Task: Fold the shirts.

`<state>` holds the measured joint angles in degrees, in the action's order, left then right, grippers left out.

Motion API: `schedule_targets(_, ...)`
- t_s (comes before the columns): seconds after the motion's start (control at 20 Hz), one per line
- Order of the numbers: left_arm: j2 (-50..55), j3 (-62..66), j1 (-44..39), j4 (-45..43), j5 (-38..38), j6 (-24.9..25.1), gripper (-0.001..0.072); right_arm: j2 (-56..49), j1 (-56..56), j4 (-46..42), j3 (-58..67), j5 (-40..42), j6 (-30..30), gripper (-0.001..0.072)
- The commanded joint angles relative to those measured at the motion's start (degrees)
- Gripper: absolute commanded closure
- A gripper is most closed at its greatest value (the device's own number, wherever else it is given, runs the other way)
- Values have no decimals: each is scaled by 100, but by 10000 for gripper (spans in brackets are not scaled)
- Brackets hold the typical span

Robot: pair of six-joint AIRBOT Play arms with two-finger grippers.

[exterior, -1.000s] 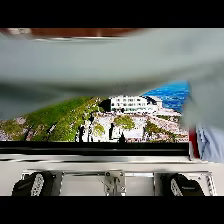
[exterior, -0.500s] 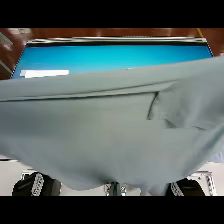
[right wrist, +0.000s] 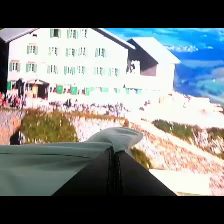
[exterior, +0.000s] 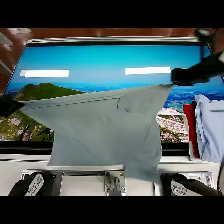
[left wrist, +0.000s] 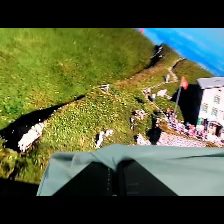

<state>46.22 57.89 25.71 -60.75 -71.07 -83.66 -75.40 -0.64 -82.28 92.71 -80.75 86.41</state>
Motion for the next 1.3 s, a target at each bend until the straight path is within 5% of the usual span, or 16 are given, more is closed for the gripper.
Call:
schedule_targets(0.0, 1493, -166, -267, 647, 1143, 944, 667, -1220, -205, 22, -304, 2068, 321, 655)
schedule_targets(0.1, 2262, 175, -546, 1019, 1727, 1386, 667, -1600, -186, -2, -304, 2959, 632, 654)
schedule_targets(0.3, 3261, 660, -1204, 1073, 3152, 1423, 667, -2070, -166, -33, -304, 4192, 787, 655)
schedule_targets(0.55, 4070, 682, -1569, 1069, 3716, 1421, 667, -2573, -173, -7, -304, 4249, 1088, 655)
schedule_targets(0.8, 4312, 723, -1523, 901, 2962, 1423, 667, -2592, -153, -79, -308, 3281, 1086, 654)
schedule_targets(1.05, 4308, 1016, -1443, -634, 660, 1095, 668, -2302, -162, -372, -348, 466, 1082, 655)
schedule_targets(1.25, 4406, 1012, -1445, -1043, 74, 595, 667, -2302, -243, -302, -1023, 409, 1106, 655)
